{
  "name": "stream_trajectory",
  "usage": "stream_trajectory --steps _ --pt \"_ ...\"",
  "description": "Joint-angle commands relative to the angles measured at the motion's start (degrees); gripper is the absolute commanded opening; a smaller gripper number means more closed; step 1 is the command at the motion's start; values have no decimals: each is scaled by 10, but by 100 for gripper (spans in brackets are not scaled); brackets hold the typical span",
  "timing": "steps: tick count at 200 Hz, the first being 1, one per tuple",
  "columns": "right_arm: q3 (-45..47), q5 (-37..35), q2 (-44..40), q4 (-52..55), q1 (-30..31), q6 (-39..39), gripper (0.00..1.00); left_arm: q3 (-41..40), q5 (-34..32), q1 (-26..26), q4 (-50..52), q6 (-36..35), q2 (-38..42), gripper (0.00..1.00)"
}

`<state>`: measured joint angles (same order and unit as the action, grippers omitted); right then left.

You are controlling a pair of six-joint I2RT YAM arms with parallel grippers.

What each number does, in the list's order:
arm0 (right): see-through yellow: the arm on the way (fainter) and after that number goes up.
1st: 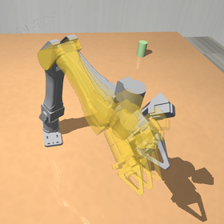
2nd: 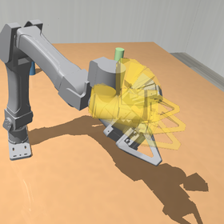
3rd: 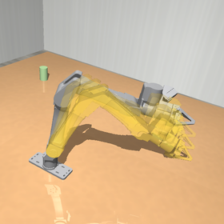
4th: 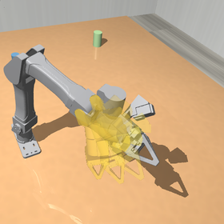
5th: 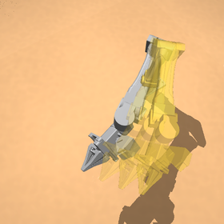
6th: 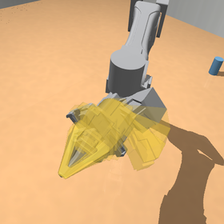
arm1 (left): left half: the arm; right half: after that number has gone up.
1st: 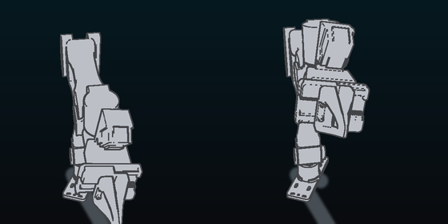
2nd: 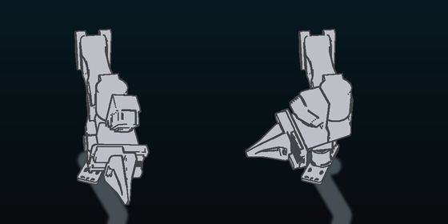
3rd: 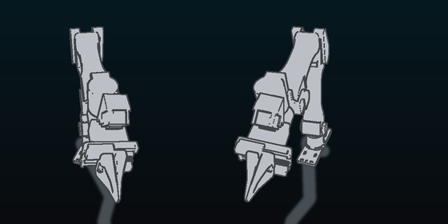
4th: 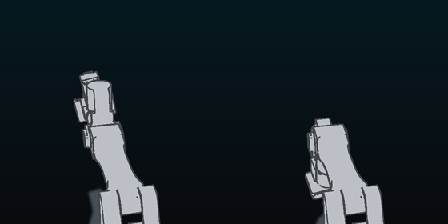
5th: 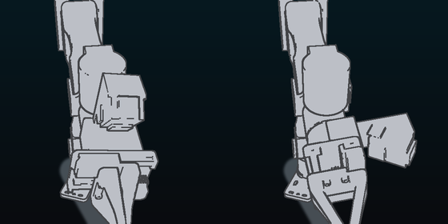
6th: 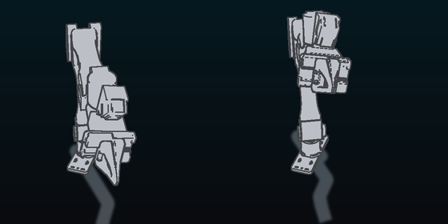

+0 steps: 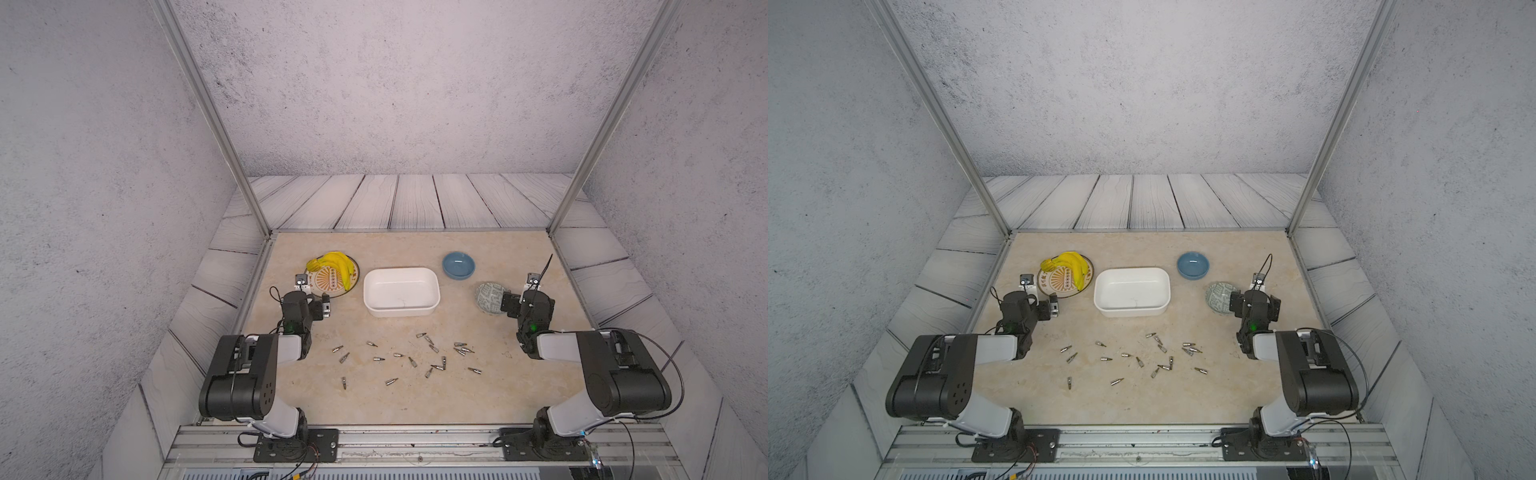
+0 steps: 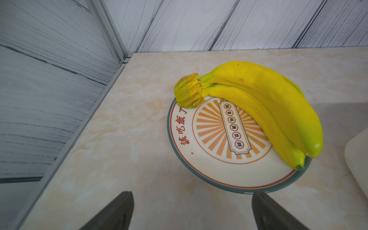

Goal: Put the bit on the desktop into the storage box
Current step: Pick up the screwdriver bit from the center of the board.

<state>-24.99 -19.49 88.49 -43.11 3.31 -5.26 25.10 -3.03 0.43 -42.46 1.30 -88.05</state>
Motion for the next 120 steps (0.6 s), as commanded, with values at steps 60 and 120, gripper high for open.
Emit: stream_trajectory --steps 60,120 --pt "-292 52 -104 613 19 -92 100 149 -91 56 419 57 151 98" --pt "-359 90 -130 850 200 -176 97 153 -97 105 628 176 270 98"
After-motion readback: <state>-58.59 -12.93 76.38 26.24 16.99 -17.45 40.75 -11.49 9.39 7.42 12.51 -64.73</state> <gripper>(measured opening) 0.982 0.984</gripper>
